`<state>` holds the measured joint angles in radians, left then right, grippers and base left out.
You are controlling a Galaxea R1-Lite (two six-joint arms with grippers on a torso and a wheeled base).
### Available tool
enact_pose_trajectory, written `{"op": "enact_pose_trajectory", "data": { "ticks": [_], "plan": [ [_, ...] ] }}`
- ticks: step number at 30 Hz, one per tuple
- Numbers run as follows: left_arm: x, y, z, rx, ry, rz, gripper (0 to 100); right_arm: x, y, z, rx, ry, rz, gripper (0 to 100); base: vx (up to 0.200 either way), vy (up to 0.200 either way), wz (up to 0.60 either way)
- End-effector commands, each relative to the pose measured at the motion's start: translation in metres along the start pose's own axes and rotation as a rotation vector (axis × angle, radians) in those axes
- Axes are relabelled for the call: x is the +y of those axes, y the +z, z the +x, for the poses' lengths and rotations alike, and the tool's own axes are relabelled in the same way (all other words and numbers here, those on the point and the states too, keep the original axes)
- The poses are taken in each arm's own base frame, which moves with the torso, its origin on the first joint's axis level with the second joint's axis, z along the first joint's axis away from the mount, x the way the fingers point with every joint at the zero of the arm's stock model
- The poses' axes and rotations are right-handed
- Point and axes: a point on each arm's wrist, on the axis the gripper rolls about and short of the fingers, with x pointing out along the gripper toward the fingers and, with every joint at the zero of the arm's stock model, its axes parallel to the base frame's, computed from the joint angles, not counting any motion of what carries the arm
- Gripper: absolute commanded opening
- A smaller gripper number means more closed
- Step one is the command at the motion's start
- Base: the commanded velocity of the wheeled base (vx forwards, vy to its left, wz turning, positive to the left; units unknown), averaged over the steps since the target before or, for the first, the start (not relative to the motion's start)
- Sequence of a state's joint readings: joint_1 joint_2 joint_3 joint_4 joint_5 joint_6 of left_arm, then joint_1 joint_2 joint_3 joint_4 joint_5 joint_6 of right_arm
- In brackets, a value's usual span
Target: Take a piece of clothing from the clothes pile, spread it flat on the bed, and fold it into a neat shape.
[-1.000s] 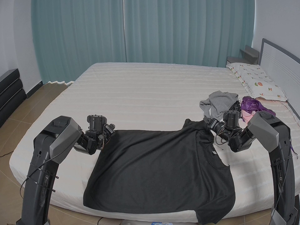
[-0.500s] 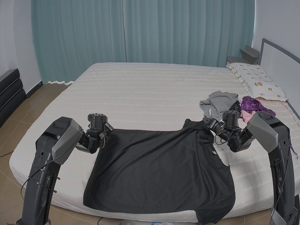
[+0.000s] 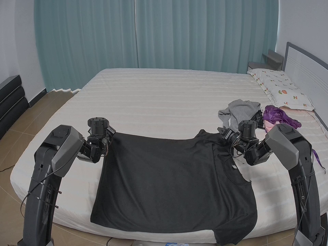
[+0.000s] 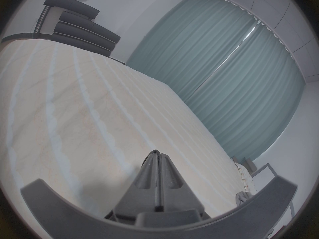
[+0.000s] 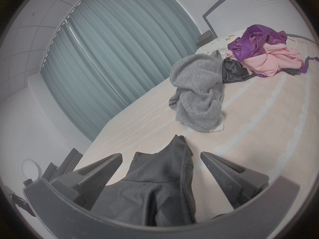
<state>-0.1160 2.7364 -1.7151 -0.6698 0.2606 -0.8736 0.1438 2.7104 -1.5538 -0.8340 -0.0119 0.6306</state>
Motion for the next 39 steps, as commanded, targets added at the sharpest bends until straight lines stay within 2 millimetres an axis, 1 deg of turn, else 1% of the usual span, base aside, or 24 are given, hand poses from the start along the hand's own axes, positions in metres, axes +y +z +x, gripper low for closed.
{"op": "enact_pose_trajectory", "data": {
  "ticks": [1, 3, 7, 9, 10, 14, 16, 20, 24, 25, 27, 28, 32, 35, 39],
  "plan": [
    [-0.003, 0.009, 0.000, -0.031, -0.024, -0.012, 0, -0.001, -0.010, 0.011, 0.013, 0.000, -0.005, 100, 0.000, 0.000, 0.00],
    [-0.002, 0.014, 0.000, -0.047, -0.027, -0.020, 0, 0.000, -0.008, 0.015, 0.014, -0.005, -0.003, 100, 0.000, 0.000, 0.00],
    [0.000, 0.033, 0.000, -0.078, -0.025, -0.037, 0, 0.001, 0.000, 0.017, 0.010, -0.009, -0.002, 100, 0.000, 0.000, 0.00],
    [0.001, 0.034, 0.000, -0.079, -0.022, -0.039, 0, 0.001, 0.002, 0.018, 0.007, -0.007, -0.003, 100, 0.000, 0.000, 0.00],
    [0.005, 0.035, 0.001, -0.078, -0.012, -0.037, 0, 0.001, 0.005, 0.018, 0.002, -0.007, -0.002, 100, 0.000, 0.000, 0.00],
    [0.012, 0.031, 0.002, -0.066, 0.009, -0.033, 0, 0.005, 0.011, 0.016, 0.019, -0.010, -0.008, 100, 0.000, 0.000, 0.00],
    [0.015, 0.029, 0.003, -0.062, 0.016, -0.032, 0, 0.011, 0.019, 0.014, 0.020, 0.005, -0.020, 100, 0.000, 0.000, 0.00],
    [0.017, 0.031, 0.000, -0.058, 0.027, -0.031, 0, 0.018, 0.022, 0.015, 0.049, 0.026, -0.051, 100, 0.000, 0.000, 0.00],
    [0.021, 0.039, -0.004, -0.063, 0.042, -0.034, 0, 0.023, 0.019, 0.017, 0.065, 0.044, -0.059, 100, 0.000, 0.000, 0.00],
    [0.023, 0.044, -0.009, -0.060, 0.054, -0.037, 0, 0.024, 0.014, 0.018, 0.088, 0.056, -0.062, 100, 0.000, 0.000, 0.00],
    [0.024, 0.045, -0.010, -0.061, 0.057, -0.037, 0, 0.022, 0.012, 0.019, 0.095, 0.052, -0.061, 100, 0.000, 0.000, 0.00],
    [0.025, 0.048, -0.012, -0.064, 0.060, -0.039, 0, 0.023, 0.005, 0.020, 0.108, 0.052, -0.067, 100, 0.000, 0.000, 0.00],
    [0.026, 0.058, -0.013, -0.082, 0.061, -0.065, 0, 0.020, -0.007, 0.023, 0.128, 0.049, -0.071, 100, 0.000, 0.000, 0.00],
    [0.028, 0.066, -0.013, -0.095, 0.061, -0.079, 0, 0.023, -0.011, 0.024, 0.131, 0.056, -0.074, 100, 0.000, 0.000, 0.00],
    [0.033, 0.065, -0.009, -0.089, 0.065, -0.079, 0, 0.022, -0.013, 0.025, 0.132, 0.055, -0.075, 100, 0.000, 0.000, 0.00]
  ]
}}
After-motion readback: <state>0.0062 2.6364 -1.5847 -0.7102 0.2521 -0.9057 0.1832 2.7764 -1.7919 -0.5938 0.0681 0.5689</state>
